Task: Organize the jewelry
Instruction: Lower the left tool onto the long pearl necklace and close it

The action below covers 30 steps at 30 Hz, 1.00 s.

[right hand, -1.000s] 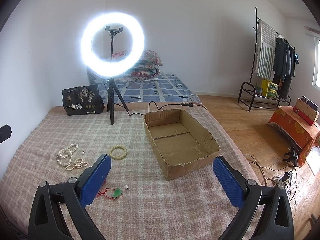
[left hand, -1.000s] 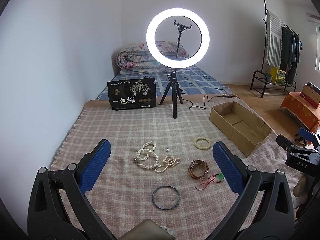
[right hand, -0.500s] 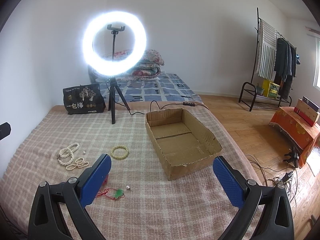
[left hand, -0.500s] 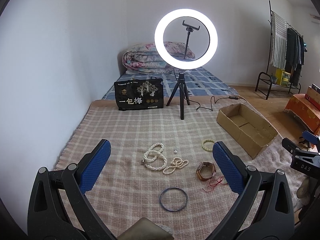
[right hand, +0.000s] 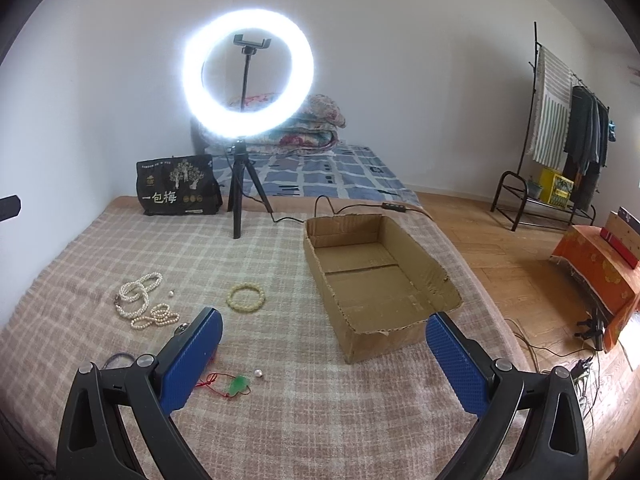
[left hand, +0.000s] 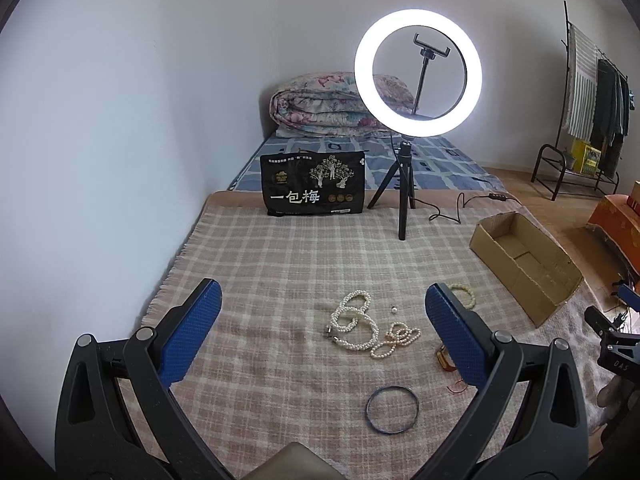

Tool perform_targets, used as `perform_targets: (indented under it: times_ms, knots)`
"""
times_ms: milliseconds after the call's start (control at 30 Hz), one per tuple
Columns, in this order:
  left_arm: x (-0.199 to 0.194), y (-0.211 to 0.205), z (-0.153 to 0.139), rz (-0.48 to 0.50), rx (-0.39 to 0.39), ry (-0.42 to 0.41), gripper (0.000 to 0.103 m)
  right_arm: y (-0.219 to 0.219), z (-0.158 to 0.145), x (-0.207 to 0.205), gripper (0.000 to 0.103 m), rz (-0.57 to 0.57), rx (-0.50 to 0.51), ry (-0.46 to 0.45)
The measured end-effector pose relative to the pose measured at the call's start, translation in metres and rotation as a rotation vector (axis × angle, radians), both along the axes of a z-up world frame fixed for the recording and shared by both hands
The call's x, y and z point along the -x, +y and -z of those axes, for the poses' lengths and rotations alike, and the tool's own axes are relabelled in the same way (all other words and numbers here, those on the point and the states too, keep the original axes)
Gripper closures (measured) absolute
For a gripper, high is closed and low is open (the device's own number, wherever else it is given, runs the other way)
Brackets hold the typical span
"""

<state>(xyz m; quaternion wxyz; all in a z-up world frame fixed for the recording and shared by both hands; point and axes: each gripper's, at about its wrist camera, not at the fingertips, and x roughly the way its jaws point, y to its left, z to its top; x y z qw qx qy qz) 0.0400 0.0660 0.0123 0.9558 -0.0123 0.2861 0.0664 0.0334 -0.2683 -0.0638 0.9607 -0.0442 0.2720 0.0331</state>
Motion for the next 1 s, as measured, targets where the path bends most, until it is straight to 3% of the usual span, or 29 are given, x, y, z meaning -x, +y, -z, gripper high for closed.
perform_targets:
  times_ms: [167, 367, 500, 567, 733, 833, 1000]
  knots:
    - [-0.009, 0.018, -0.003, -0.009, 0.021, -0.022, 0.0, 0.012, 0.004, -0.009, 0.0, -0.064, 0.008, 0.015]
    - [-0.029, 0.035, 0.009, -0.003, 0.066, 0.012, 0.001, 0.03, 0.021, -0.036, 0.001, -0.122, 0.008, 0.113]
    - [-0.053, 0.046, 0.034, -0.009, 0.125, 0.11, 0.015, 0.036, 0.039, -0.056, 0.004, -0.146, -0.032, 0.212]
    - [-0.062, 0.052, 0.046, -0.017, 0.159, 0.156, 0.026, 0.038, 0.047, -0.064, 0.006, -0.153, -0.053, 0.253]
    - [-0.082, 0.053, 0.069, -0.01, 0.209, 0.234, 0.03, 0.043, 0.063, -0.078, 0.013, -0.158, -0.085, 0.324]
    - [-0.095, 0.046, 0.08, 0.016, 0.207, 0.278, 0.038, 0.047, 0.069, -0.083, 0.016, -0.172, -0.094, 0.355]
    - [-0.118, 0.043, 0.104, 0.038, 0.236, 0.362, 0.039, 0.055, 0.078, -0.091, 0.021, -0.191, -0.082, 0.398]
